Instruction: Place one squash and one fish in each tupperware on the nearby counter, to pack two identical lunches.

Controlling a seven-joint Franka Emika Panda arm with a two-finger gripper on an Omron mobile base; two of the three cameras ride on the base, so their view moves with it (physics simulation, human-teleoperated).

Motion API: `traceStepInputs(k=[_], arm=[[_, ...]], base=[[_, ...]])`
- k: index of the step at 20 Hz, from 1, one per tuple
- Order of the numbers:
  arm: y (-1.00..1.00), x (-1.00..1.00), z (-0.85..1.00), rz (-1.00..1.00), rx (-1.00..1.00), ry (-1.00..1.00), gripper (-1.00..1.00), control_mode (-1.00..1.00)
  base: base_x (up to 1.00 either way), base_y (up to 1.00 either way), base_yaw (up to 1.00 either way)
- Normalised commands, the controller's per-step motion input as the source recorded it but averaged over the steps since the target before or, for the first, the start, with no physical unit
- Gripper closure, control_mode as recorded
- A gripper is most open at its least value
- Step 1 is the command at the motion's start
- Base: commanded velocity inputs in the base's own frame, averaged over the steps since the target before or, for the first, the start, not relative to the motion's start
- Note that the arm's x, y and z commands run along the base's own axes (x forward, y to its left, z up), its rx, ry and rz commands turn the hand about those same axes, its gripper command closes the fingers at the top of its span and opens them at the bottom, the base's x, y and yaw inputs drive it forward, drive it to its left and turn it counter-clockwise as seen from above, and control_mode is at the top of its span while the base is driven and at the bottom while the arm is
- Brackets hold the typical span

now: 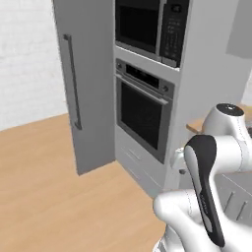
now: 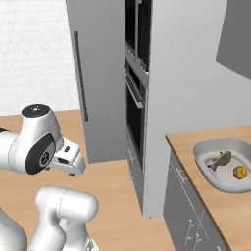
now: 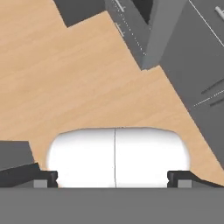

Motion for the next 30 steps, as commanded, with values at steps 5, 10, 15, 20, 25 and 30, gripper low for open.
traceStepInputs(k=[5,10,15,20,25,30], arm=[[0.0,0.0,0.0,0.0,0.0,0.0,-1.0,1.0],[0.0,0.0,0.0,0.0,0.0,0.0,-1.0,1.0],[0.0,0.0,0.0,0.0,0.0,0.0,-1.0,1.0],[0.0,0.0,0.0,0.0,0.0,0.0,-1.0,1.0],[0.0,0.0,0.0,0.0,0.0,0.0,-1.0,1.0],[0.0,0.0,0.0,0.0,0.0,0.0,-1.0,1.0]], base=[[0.02,0.79,0.68],[0.79,0.28,0.41],[1.0,0.01,0.07],[1.0,0.1,0.02],[1.0,0.15,0.01],[1.0,0.8,0.02]])
